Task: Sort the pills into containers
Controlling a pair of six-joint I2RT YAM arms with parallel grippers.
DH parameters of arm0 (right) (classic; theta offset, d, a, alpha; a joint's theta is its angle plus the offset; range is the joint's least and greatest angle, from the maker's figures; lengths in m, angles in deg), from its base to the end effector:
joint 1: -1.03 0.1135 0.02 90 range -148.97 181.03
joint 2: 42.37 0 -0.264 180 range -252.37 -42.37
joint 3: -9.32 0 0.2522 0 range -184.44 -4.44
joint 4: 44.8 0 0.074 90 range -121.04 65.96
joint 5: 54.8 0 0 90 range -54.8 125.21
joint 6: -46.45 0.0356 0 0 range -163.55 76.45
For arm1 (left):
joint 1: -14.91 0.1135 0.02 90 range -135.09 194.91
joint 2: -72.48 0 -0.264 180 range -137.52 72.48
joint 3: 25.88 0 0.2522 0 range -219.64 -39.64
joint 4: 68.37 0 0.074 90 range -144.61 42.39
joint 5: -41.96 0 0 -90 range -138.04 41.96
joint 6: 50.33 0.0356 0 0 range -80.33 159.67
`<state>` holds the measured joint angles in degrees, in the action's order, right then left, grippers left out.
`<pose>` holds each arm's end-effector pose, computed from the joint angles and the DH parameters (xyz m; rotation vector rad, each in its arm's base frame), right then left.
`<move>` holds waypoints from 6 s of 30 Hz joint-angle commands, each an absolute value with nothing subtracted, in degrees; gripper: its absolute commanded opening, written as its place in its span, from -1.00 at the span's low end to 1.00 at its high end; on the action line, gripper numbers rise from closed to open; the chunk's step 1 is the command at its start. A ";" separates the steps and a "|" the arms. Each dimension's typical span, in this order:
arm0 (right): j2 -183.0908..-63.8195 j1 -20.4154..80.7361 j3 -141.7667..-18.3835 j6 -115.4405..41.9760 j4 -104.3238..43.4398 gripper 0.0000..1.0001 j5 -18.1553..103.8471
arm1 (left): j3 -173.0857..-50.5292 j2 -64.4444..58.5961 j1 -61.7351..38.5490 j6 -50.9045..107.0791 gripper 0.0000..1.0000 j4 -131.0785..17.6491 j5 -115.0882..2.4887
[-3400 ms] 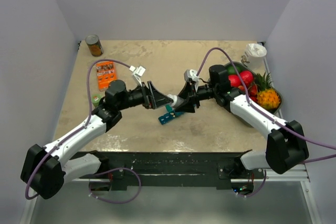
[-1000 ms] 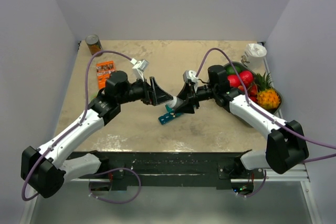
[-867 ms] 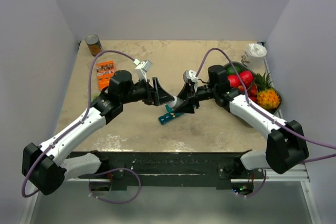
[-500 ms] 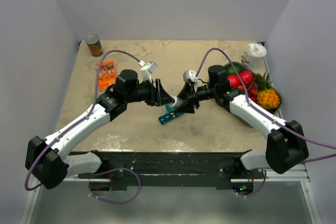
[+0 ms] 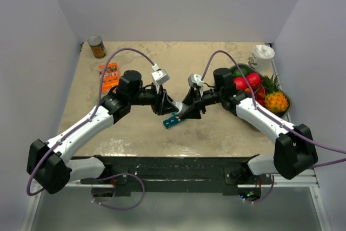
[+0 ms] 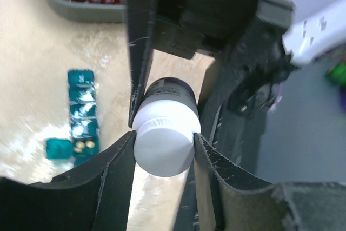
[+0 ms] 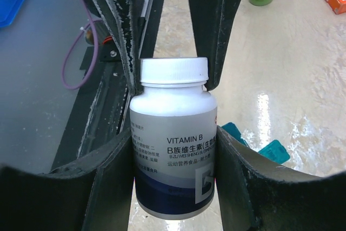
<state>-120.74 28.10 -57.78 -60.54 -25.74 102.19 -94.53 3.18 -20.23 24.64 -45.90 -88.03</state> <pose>0.2433 0.1612 0.2784 -1.3484 1.4554 1.3162 0.2093 -0.1753 0.3178 0.8360 1.9166 -1.2393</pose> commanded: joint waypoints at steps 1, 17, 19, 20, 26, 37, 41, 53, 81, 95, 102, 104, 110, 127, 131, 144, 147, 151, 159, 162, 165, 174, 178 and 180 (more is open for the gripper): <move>-119.72 28.37 -59.37 -59.10 -30.42 -1.00 104.64 | -92.47 5.76 -21.13 52.82 -0.78 -45.36 -99.10; -119.98 28.46 -59.46 -59.98 -29.72 -1.00 104.46 | -79.10 18.51 -20.87 32.60 0.98 -82.82 -84.89; -119.89 28.54 -59.72 -60.77 -29.02 -1.00 104.11 | -79.36 20.87 -20.78 25.64 0.99 -80.12 -79.88; -119.89 28.46 -59.81 -60.95 -28.75 -1.00 104.02 | -79.71 21.59 -20.78 18.30 0.99 -78.45 -74.37; -119.81 28.46 -59.90 -61.12 -28.49 -1.00 103.23 | -84.36 21.07 -20.78 -0.28 0.93 -64.12 -70.46; -119.89 28.46 -59.90 -61.04 -28.58 -1.00 102.44 | -90.35 13.60 -26.40 -7.71 0.67 -45.03 -56.39; -119.98 28.46 -59.90 -60.95 -28.58 -1.00 102.27 | -91.05 12.54 -27.46 -7.44 0.54 -46.35 -56.83; -120.16 28.46 -59.90 -61.04 -28.58 -1.00 102.18 | -91.41 11.31 -27.54 -4.55 -0.83 -47.40 -59.63; -120.07 28.98 -59.64 -61.39 -28.58 -1.00 103.50 | -67.23 28.36 -27.37 36.25 0.93 -87.76 -72.75; -119.89 29.34 -59.81 -62.00 -28.05 -1.00 103.23 | -80.95 15.27 -27.19 25.25 0.58 -69.90 -73.09; -119.89 29.33 -59.73 -62.18 -27.87 -1.00 103.06 | -80.34 15.53 -27.02 23.15 0.26 -69.29 -73.43; -119.98 29.42 -59.81 -62.18 -27.96 -1.00 103.14 | -79.81 15.97 -27.02 22.36 0.12 -70.52 -73.88; -119.98 29.42 -59.81 -62.09 -27.96 -1.00 103.14 | -79.80 14.83 -26.84 21.74 -0.46 -69.90 -75.37; -119.46 29.34 -59.64 -62.44 -27.52 0.98 95.69 | -78.05 27.64 -24.21 18.84 -1.00 -49.65 -54.83; -119.02 28.63 -59.81 -63.23 -26.99 0.98 90.41 | -80.76 28.45 -17.28 17.78 -1.00 -39.77 -44.45; -117.61 26.96 -59.20 -61.65 -28.66 0.98 89.26 | -90.96 1.77 4.18 28.24 -1.00 -38.35 -31.96; -117.43 26.96 -59.11 -61.48 -28.84 0.98 89.43 | -92.20 -2.56 5.68 29.47 -1.00 -40.53 -30.82; -117.61 26.87 -59.02 -61.39 -29.02 0.98 89.61 | -92.90 -6.44 8.66 29.91 -1.00 -42.66 -31.51; -117.78 26.79 -58.85 -61.30 -29.19 0.98 89.61 | -95.80 -12.94 10.95 28.68 -0.46 -42.92 -33.01; -117.87 26.79 -58.93 -61.30 -29.10 0.98 89.61 | -97.03 -13.91 11.13 28.77 -0.33 -42.40 -33.18; -117.87 26.79 -58.93 -61.30 -29.10 0.98 89.61 | -97.73 -14.00 11.56 28.42 -0.06 -41.78 -32.83; -117.96 26.43 -59.02 -61.39 -28.93 0.98 89.43 | -99.05 -10.31 11.74 28.24 0.28 -39.76 -32.48; -118.14 26.08 -59.20 -62.18 -28.40 0.98 89.43 | -100.89 -6.72 11.74 28.68 0.29 -38.26 -38.26; -118.48 25.99 -59.46 -62.97 -27.61 0.98 89.08 | -100.72 -3.82 11.66 31.22 0.29 -38.17 -49.84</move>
<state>-119.43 26.46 -57.80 -62.05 -27.22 89.86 -97.31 -10.10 11.27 28.53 -37.84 -35.94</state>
